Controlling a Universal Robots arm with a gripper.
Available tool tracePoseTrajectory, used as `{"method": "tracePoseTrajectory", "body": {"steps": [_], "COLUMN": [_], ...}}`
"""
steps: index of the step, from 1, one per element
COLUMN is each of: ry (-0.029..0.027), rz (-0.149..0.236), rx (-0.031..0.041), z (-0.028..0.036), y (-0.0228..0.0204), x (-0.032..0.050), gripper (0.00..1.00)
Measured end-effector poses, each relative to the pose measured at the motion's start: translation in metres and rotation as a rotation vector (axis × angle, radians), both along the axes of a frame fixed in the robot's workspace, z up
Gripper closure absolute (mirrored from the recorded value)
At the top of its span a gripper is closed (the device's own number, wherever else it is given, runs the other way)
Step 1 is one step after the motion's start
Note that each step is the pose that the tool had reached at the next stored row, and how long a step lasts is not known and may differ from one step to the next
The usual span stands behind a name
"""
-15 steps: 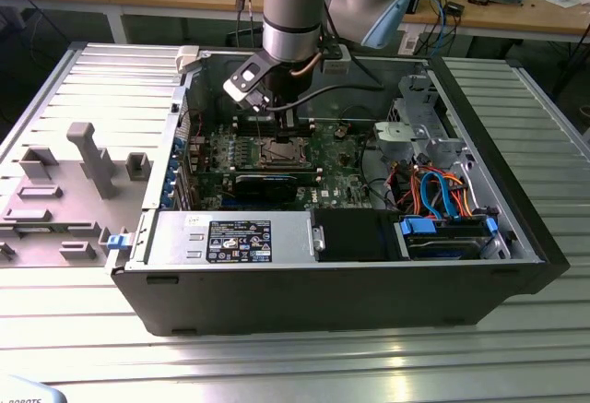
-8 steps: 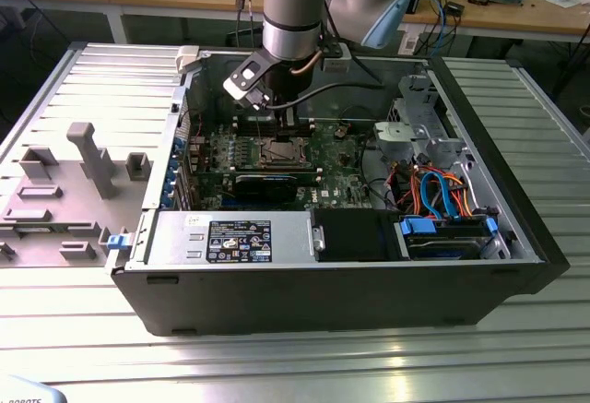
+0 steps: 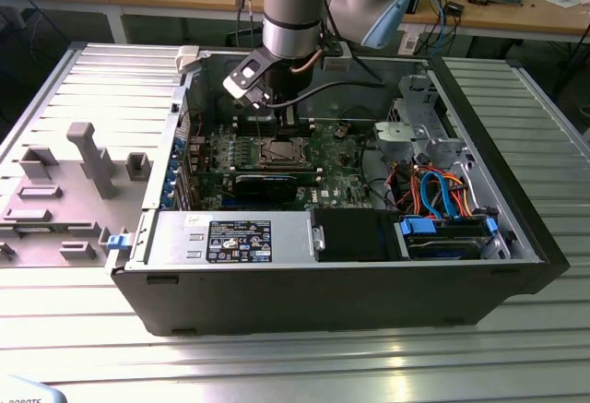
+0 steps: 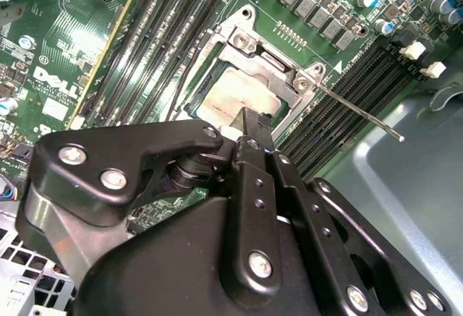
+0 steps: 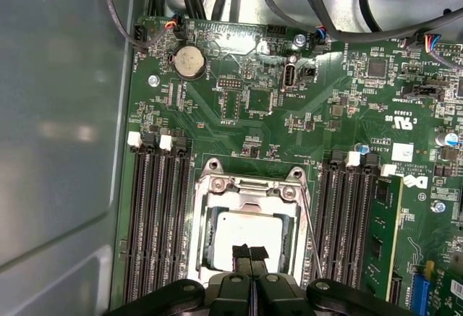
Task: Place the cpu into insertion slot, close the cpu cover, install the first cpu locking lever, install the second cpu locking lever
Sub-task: 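Install the first cpu locking lever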
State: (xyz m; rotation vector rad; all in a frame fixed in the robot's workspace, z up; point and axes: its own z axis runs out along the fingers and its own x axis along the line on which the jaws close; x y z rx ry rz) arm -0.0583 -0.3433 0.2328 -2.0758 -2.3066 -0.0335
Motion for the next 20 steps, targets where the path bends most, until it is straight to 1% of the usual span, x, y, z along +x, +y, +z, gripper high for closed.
{"method": "tracePoseTrajectory", "body": {"steps": [3,6,12,13,15,20], "ry": [-0.0001,0.0,-0.0001,0.0,-0.0001,-0.0001], "rz": [0.0,0.0,0.0,0.0,-0.001,-0.002], "rx": [0.0001,-0.0021,-0.0026,-0.0028,-0.0026,-0.0026], "z": [0.0013,0.0015,0.0015,0.0023,0.008,0.0152], "y": [0.0,0.0,0.0,0.0001,0.0,0.0], "x": [0.0,0.0,0.0001,0.0001,0.0001,0.0001], "gripper": [0.89,0.89,0.89,0.89,0.89,0.89]}}
